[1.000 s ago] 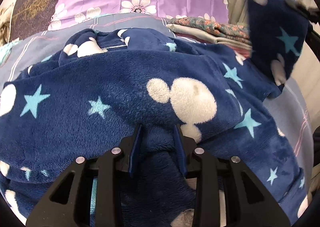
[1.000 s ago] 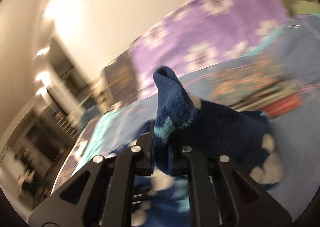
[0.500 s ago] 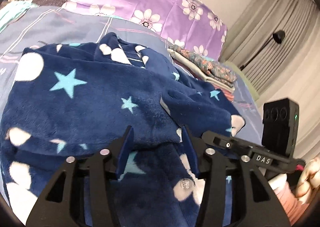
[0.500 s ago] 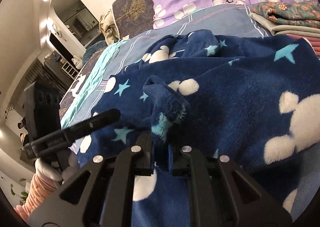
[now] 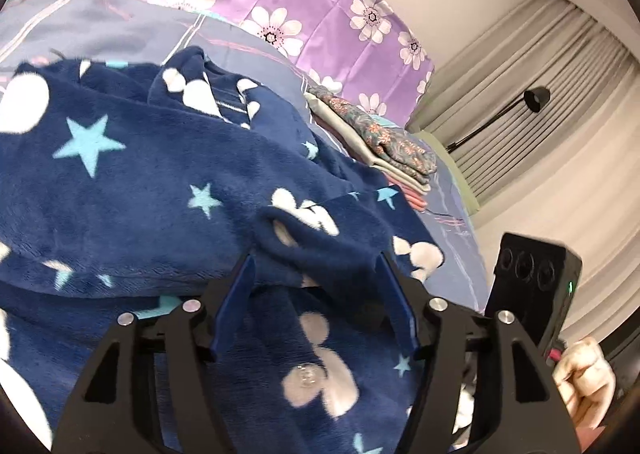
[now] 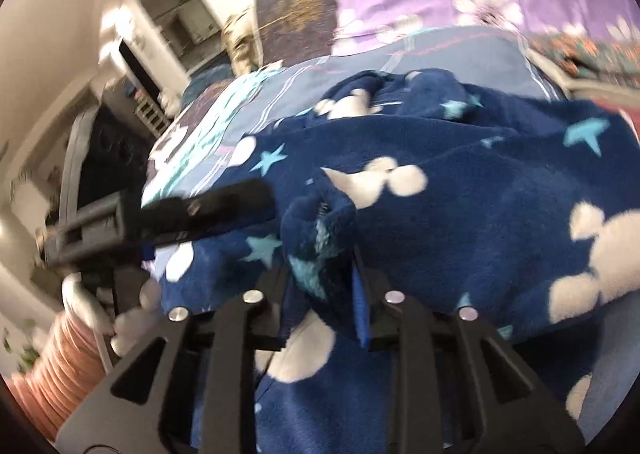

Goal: Fold small clothes

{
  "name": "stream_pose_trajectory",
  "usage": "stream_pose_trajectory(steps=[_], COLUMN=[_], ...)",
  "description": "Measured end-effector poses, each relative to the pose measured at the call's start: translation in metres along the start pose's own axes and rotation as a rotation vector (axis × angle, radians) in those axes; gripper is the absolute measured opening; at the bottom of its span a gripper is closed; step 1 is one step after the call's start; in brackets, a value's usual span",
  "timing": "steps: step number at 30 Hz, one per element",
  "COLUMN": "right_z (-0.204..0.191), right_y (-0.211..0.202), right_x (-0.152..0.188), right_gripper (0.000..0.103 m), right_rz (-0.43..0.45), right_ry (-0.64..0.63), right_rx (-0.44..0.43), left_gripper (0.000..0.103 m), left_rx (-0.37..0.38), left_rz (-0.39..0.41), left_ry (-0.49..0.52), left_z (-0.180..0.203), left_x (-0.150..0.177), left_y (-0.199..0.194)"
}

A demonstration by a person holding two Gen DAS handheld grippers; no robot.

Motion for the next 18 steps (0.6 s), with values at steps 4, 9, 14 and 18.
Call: stream_pose_trajectory(steps=[4,9,14,18], right_z=[-0.001,-0.004,-0.016,-0.023], right_y=[0.006,0.003,0.005,0.009], right_x=[0.011,0.019,0.02,0.02], right_gripper=[0.026,0.022,0.022,0.022], right_rz=[-0.042,-0.038,-0.051,-0.056], right_ry=[-0.034,-0.06,-0.156,-0.184], right_rx=[0.039,0.072,0.117,0.116], left_gripper=[0.067,0.067,0.075,0.062], left_rx=[-0.003,-0.029,0.022,-0.026], left_rz=[-0.055,-0.126,-0.141,-0.161], left_ry=[-0.05,-0.114,-0.174,-0.153], left_z=[-0.006,-0.009,0.003,0.008], left_x=[0.009,0.023,0.024,0.027], left_y=[0.009,0.026,0.035,0.051])
Point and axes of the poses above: each gripper's, at about its wrist camera, not at the fingertips, and y roughly the way its jaws point, z to its right, x to its underside, the point moved 10 cm from there along y, roughly the way its jaws point, and after that the axes turned 13 degrees about -y, right-handed, at the moved point
